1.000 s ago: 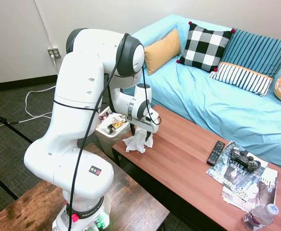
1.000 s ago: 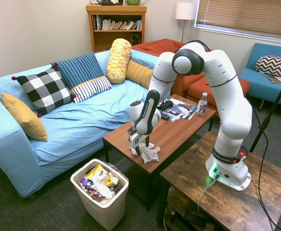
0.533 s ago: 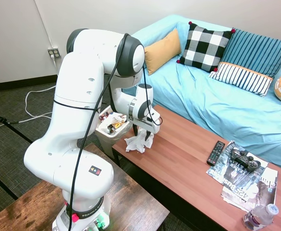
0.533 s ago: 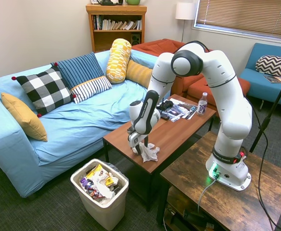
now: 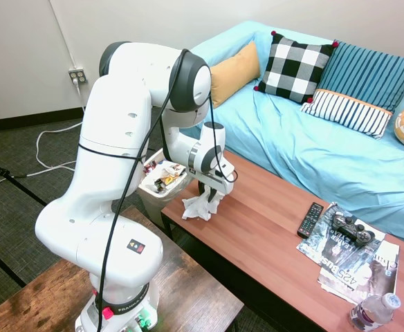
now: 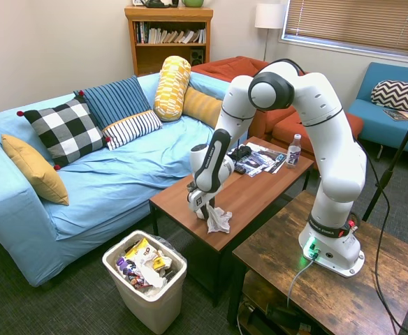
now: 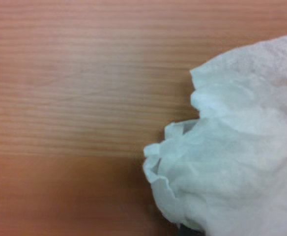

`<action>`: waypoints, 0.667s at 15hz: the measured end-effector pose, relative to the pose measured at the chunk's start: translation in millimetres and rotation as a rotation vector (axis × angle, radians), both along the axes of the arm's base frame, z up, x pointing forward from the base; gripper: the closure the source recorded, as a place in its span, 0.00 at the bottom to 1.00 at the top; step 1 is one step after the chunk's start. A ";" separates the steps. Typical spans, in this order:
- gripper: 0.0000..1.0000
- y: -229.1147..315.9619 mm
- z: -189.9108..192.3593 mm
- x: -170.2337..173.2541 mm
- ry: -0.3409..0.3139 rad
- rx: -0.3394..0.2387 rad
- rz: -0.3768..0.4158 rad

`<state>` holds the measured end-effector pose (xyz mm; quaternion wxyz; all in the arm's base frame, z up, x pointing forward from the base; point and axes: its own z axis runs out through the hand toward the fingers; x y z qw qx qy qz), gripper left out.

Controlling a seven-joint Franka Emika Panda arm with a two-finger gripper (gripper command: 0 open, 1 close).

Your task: Throw the tissue in the trash bin

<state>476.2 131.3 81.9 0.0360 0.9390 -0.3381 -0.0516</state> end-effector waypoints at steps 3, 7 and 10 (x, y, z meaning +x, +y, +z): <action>1.00 -2.1 0.4 0.1 0.001 0.003 -0.006; 1.00 -0.9 14.8 0.3 -0.003 0.009 -0.006; 1.00 24.9 51.1 -4.9 -0.030 0.036 0.034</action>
